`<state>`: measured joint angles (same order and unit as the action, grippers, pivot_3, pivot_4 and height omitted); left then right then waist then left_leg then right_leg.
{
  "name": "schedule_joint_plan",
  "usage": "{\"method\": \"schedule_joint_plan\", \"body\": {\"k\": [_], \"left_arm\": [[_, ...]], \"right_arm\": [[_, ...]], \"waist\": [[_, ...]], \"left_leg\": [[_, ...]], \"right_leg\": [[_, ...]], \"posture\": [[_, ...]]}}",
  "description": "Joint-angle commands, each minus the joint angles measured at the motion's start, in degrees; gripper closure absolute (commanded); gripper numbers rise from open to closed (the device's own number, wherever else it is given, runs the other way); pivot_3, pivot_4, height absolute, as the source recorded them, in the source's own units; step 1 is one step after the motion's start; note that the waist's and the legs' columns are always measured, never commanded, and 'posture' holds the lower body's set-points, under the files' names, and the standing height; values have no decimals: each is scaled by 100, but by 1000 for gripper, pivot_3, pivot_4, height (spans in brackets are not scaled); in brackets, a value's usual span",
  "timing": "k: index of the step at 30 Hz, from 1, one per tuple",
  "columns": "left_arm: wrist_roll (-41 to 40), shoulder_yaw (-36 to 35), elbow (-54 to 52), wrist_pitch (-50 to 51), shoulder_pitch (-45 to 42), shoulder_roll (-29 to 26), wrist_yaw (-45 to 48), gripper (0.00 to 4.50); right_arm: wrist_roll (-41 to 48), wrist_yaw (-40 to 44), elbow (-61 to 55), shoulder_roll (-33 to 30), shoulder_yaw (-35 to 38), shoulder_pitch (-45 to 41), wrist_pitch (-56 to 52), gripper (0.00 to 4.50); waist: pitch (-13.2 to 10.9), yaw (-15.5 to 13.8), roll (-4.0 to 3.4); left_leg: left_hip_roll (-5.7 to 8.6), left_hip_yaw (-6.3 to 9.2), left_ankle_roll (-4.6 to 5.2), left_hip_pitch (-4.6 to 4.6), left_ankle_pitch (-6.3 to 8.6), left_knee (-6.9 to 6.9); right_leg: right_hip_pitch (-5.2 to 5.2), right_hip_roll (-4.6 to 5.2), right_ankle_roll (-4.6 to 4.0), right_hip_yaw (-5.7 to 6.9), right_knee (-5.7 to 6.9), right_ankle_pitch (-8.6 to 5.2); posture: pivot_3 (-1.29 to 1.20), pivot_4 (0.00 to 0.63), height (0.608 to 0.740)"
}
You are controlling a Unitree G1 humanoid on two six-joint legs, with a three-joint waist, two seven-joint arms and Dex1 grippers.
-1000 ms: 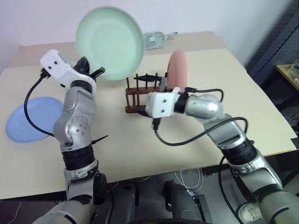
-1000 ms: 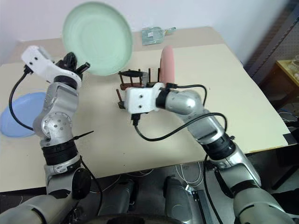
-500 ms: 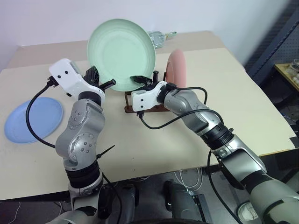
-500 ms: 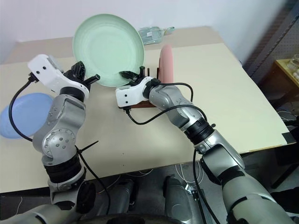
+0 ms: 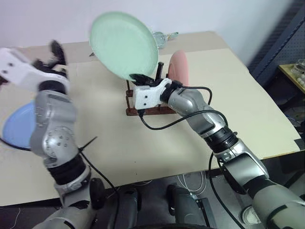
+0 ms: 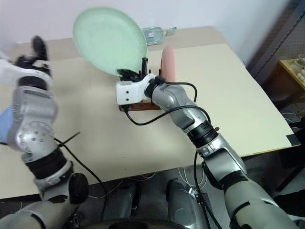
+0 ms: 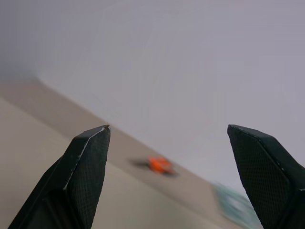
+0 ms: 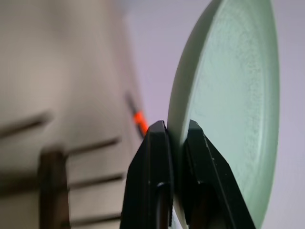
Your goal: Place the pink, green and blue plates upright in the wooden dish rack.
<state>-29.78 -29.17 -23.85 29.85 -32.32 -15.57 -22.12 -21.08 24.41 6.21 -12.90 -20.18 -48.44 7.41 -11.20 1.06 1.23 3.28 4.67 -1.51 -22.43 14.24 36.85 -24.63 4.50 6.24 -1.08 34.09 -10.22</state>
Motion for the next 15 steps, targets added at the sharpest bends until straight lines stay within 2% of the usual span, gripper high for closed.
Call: {"method": "schedule_joint_plan", "body": {"k": [1,3,6,9,15], "left_arm": [[775,356,198,-407,625,-527,667,514],[1148,830,382,-668,1283,-625,1125,514],[1763,1711,452,-1461,2159,-699,1865,514],[2154,2338,467,-2110,2727,-726,2443,514],[1879,2827,299,-2474,3284,-470,3312,514]], "right_arm": [[2068,507,-1323,491,828,302,-886,4500],[3852,695,-2293,746,1297,731,-2297,4500],[5747,65,-3092,1083,1925,1187,-4039,4500],[6336,-522,-3360,1196,2154,1371,-4715,4500],[6557,-1234,-3433,1213,2194,1550,-5187,4500]], "waist": [[0,-6,-2],[2,-52,-2],[2,-54,-1],[1,-28,-4],[2,-11,-13]], "left_leg": [[0,3,0,1,0,-3],[-1,12,1,1,1,-2],[-6,19,10,0,6,3],[-10,13,9,-3,8,1],[-24,1,8,0,6,-47]], "right_leg": [[0,0,0,0,2,0],[4,5,0,1,1,0],[12,19,-13,1,-2,-7],[2,20,-24,-4,-6,-12],[-33,15,-46,-10,-4,-17]], "posture": [[0,150,739],[0,150,739],[0,150,739],[0,150,739],[0,150,739]]}}
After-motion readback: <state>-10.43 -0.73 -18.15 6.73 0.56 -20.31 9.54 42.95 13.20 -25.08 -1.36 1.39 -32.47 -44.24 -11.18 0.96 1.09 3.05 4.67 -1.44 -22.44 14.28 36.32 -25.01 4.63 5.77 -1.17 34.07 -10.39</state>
